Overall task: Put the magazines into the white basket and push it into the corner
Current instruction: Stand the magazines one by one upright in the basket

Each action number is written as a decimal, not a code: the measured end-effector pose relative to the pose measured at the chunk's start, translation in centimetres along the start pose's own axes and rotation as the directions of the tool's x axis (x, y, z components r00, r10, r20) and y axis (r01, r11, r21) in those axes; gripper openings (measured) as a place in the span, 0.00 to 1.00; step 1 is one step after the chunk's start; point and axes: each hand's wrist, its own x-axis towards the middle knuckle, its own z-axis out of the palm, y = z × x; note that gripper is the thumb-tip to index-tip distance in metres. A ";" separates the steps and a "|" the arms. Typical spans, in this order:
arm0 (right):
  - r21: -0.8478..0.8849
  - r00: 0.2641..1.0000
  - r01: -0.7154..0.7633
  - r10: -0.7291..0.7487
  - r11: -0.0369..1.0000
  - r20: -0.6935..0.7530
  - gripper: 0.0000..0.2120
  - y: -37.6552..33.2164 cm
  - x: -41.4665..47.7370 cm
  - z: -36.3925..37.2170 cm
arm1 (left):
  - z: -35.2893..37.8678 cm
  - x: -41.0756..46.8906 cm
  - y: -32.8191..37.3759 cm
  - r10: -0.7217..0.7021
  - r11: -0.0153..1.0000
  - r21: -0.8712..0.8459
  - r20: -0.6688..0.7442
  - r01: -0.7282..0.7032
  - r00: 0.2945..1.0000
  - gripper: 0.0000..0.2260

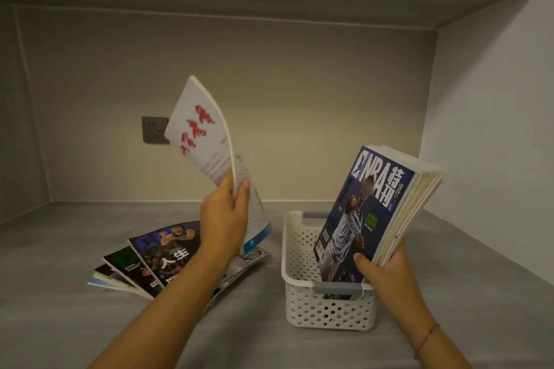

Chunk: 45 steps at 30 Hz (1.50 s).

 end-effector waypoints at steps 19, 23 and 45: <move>0.058 0.993 0.107 -0.109 0.993 0.041 0.34 -0.6 -0.1 0.0 | 9.3 -4.1 1.6 0.292 0.934 0.056 0.450 -0.353 0.844 0.22; 0.066 0.987 0.144 -0.148 0.987 0.058 0.35 -1.0 -0.1 -0.1 | 9.2 -4.6 1.7 0.228 0.942 0.002 0.727 -0.335 0.647 0.19; 0.066 0.993 0.111 -0.114 0.992 0.041 0.38 0.0 0.0 0.0 | 8.5 -3.3 0.9 -0.056 0.996 0.021 0.911 0.090 0.408 0.26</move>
